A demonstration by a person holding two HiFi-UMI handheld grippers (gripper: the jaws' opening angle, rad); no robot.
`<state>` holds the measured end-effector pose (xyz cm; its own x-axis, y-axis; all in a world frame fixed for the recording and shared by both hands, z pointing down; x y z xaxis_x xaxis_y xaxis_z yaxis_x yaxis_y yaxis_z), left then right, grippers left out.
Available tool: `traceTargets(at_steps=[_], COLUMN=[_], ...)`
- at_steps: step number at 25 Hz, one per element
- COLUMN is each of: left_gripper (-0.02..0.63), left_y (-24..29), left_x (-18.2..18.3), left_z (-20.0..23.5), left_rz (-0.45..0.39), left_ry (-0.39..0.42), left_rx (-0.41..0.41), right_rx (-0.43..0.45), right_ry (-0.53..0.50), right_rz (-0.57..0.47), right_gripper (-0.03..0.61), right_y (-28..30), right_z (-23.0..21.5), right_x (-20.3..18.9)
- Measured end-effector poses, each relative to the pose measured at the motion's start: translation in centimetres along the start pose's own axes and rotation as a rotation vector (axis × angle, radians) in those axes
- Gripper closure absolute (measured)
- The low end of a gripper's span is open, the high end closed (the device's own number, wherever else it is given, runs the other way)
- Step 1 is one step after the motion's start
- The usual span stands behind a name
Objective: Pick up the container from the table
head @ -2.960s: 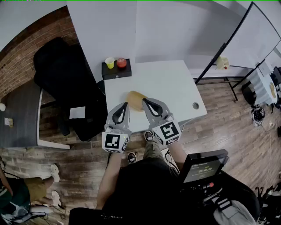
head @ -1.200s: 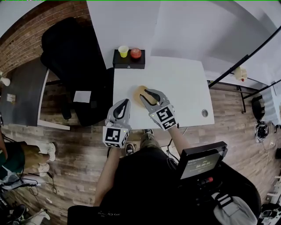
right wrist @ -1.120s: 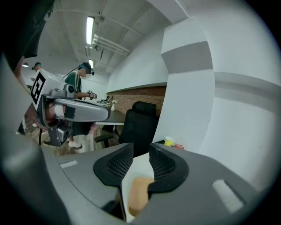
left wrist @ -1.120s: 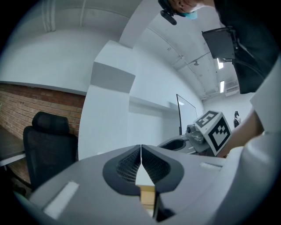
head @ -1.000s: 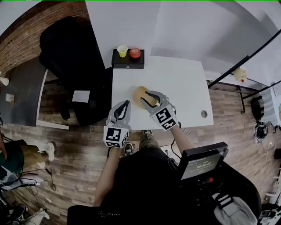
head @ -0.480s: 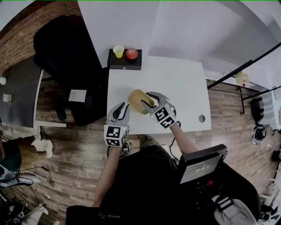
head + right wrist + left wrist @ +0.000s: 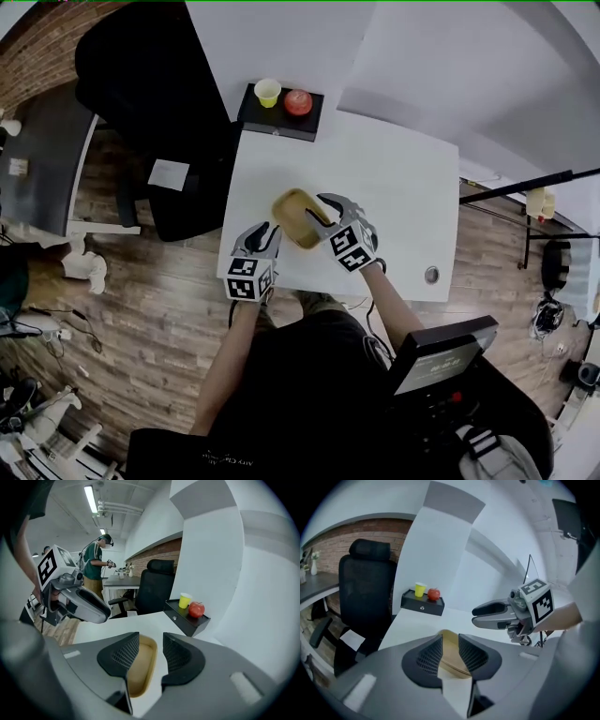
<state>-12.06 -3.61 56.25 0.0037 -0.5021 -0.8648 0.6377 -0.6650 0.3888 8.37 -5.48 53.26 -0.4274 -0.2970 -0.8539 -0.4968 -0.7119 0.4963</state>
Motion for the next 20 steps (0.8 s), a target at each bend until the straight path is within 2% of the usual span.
traceTargets(at_steps=[11, 16, 20], left_gripper=[0.503, 0.5, 0.499], left_y=[4.0, 4.4, 4.7], left_x=[-3.2, -4.1, -4.7], left_z=[0.3, 0.6, 0.1], left_rz=[0.082, 0.11, 0.12], left_ry=[-0.155, -0.234, -0.255], left_rx=[0.103, 0.148, 0.164], right_rx=[0.095, 0.119, 0.14], right_ry=[0.11, 0.17, 0.185], right_rz=[0.093, 0.109, 0.129], right_gripper=[0.403, 0.403, 0.403], right_y=[4.0, 5.2, 5.5], right_z=[-2.6, -2.9, -2.3], right_x=[-6.1, -7.0, -7.9])
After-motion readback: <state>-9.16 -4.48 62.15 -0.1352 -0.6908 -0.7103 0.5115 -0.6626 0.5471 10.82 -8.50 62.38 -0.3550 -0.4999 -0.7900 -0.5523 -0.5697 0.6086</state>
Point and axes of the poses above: the fingertips, and each gripper's own axes: y forward along the fingers, z to its left, x out of its top, the point moved 10 cm from there along -y, backward along the fingers, and after that the axes turned 8 degrees about -z, right-handed, at the moved point
